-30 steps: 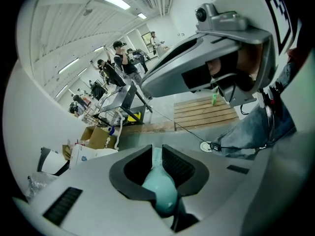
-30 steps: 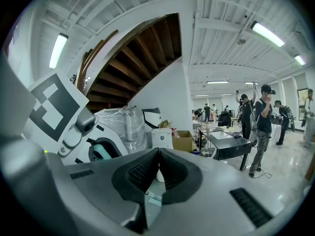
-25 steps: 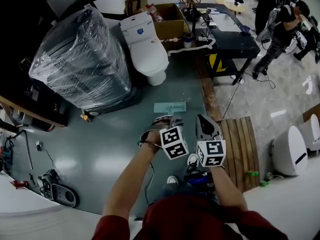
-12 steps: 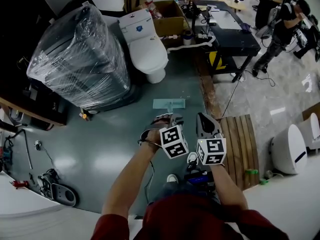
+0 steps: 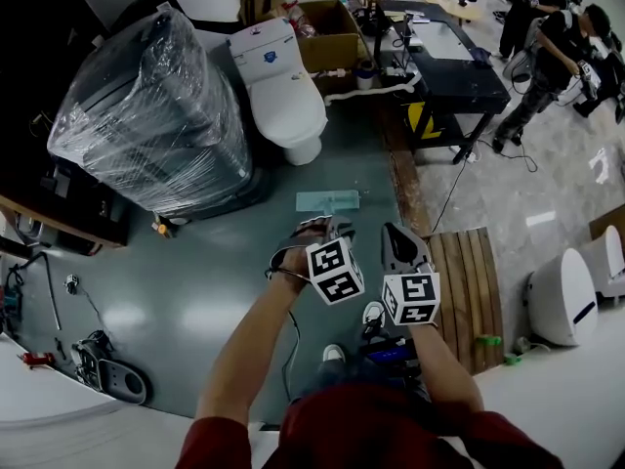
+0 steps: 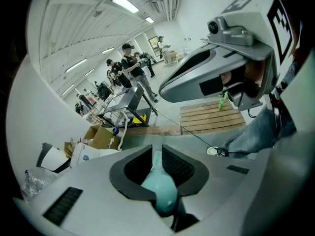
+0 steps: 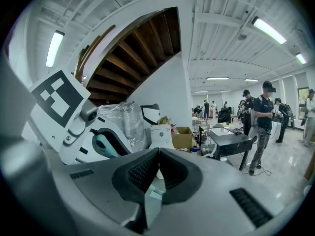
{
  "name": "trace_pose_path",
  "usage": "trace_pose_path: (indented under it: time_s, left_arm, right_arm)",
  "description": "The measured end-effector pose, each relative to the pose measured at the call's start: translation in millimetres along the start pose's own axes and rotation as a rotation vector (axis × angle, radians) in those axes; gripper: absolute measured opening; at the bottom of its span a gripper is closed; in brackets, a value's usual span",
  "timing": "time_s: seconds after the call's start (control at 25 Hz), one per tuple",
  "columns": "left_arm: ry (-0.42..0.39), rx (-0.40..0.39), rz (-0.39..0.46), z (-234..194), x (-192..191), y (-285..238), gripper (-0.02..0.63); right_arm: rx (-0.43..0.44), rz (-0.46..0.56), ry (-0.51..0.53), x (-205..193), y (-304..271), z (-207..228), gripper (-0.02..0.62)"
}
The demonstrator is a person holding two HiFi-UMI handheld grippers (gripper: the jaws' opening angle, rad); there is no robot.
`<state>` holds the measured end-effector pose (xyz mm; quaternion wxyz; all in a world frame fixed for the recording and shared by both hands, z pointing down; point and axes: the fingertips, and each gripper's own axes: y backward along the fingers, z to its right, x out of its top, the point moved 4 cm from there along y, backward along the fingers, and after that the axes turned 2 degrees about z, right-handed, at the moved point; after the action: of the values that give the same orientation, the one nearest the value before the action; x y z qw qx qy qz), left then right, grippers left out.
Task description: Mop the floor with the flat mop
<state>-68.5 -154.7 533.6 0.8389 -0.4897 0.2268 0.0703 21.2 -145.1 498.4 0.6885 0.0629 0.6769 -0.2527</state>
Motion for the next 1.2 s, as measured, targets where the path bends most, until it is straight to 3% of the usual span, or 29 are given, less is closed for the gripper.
trace_pose_path:
  time_s: [0.64,0.96,1.2]
  left_arm:
    - [0.017,0.015,0.003,-44.1,17.6,-44.5,0.057]
    - [0.028,0.064,-0.012,-54.1,13.8,-63.1,0.058]
    - [0.042,0.078,-0.019,-79.6,32.9,-84.2,0.057]
  right_arm:
    - [0.044,-0.011,-0.004,3.3,-62.0,35.9,0.017]
    - [0.063,-0.014,-0.003,8.4,-77.9,60.5,0.017]
    - [0.087,-0.015,0.001,12.9,-94.5,79.3,0.017]
